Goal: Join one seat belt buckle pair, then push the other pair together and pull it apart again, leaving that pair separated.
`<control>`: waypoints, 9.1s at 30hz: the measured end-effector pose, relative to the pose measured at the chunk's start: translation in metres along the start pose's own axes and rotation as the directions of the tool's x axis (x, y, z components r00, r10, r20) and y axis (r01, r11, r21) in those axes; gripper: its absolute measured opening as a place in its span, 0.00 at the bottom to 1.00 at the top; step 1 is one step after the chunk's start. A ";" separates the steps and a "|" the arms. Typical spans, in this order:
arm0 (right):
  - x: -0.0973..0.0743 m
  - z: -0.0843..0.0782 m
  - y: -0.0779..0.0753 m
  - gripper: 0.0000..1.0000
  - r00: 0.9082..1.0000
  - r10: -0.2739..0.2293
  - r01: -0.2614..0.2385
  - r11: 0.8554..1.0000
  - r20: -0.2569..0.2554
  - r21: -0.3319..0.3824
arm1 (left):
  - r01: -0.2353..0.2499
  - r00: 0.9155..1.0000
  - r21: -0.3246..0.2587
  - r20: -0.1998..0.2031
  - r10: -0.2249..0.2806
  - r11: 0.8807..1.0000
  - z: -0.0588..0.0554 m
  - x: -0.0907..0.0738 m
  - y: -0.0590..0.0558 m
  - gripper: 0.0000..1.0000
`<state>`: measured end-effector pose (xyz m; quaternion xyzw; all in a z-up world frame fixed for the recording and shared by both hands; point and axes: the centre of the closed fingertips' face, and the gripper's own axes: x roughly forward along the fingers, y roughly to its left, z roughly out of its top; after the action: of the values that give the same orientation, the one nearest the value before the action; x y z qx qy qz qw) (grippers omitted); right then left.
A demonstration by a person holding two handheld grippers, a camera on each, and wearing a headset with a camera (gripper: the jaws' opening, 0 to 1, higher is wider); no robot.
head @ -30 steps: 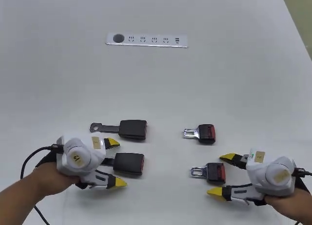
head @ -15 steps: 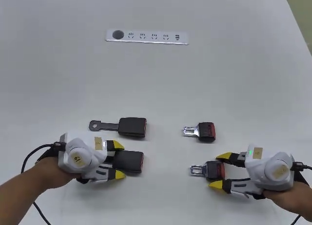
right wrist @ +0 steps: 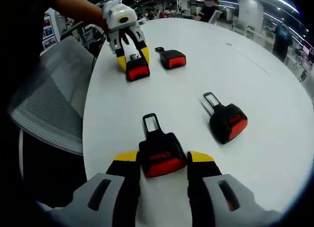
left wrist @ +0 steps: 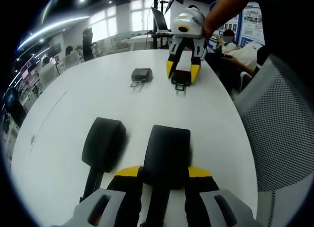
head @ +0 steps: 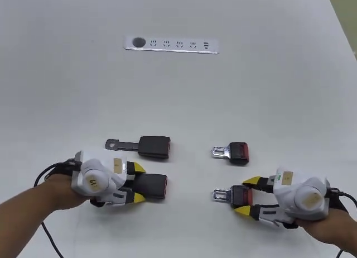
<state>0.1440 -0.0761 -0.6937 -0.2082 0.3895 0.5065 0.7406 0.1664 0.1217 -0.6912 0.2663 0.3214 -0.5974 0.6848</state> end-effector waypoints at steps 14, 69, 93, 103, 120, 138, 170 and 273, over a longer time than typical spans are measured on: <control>0.006 0.012 -0.002 0.36 1.000 0.012 -0.012 1.000 0.008 -0.012 | -0.016 1.000 -0.034 -0.012 0.016 0.999 0.002 0.001 -0.003 0.34; 0.069 0.091 0.028 0.36 0.987 0.070 -0.064 0.997 0.145 -0.044 | -0.015 0.999 -0.055 -0.036 0.013 0.998 -0.001 0.001 -0.002 0.34; 0.077 0.101 0.033 0.35 0.983 0.056 -0.054 0.998 0.173 -0.014 | -0.011 0.998 -0.061 -0.061 0.008 0.998 0.001 0.001 -0.004 0.33; 0.079 0.096 0.029 0.35 0.987 0.065 -0.062 0.998 0.144 -0.023 | 0.011 0.998 -0.035 -0.067 -0.014 0.999 0.002 0.001 -0.001 0.33; 0.083 0.102 0.031 0.35 0.990 0.065 -0.060 0.997 0.125 -0.044 | 0.018 0.998 -0.017 -0.066 -0.019 1.000 -0.001 0.000 -0.002 0.33; 0.080 0.102 0.035 0.33 0.990 0.112 -0.096 0.981 0.088 -0.166 | 0.057 0.998 0.020 -0.014 -0.057 0.998 0.002 -0.003 -0.007 0.32; 0.071 0.103 0.041 0.32 0.983 0.081 -0.058 0.989 0.167 -0.136 | 0.098 0.994 0.012 0.056 -0.099 0.995 0.001 -0.002 -0.004 0.31; -0.001 0.035 -0.103 0.71 0.984 0.062 -0.069 0.997 0.168 0.034 | -0.008 1.000 -0.074 -0.018 0.006 0.997 0.028 0.005 0.089 0.67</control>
<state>0.2510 -0.0936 -0.6799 -0.1372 0.3428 0.5384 0.7575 0.2585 0.1106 -0.6789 0.2472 0.3485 -0.5803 0.6934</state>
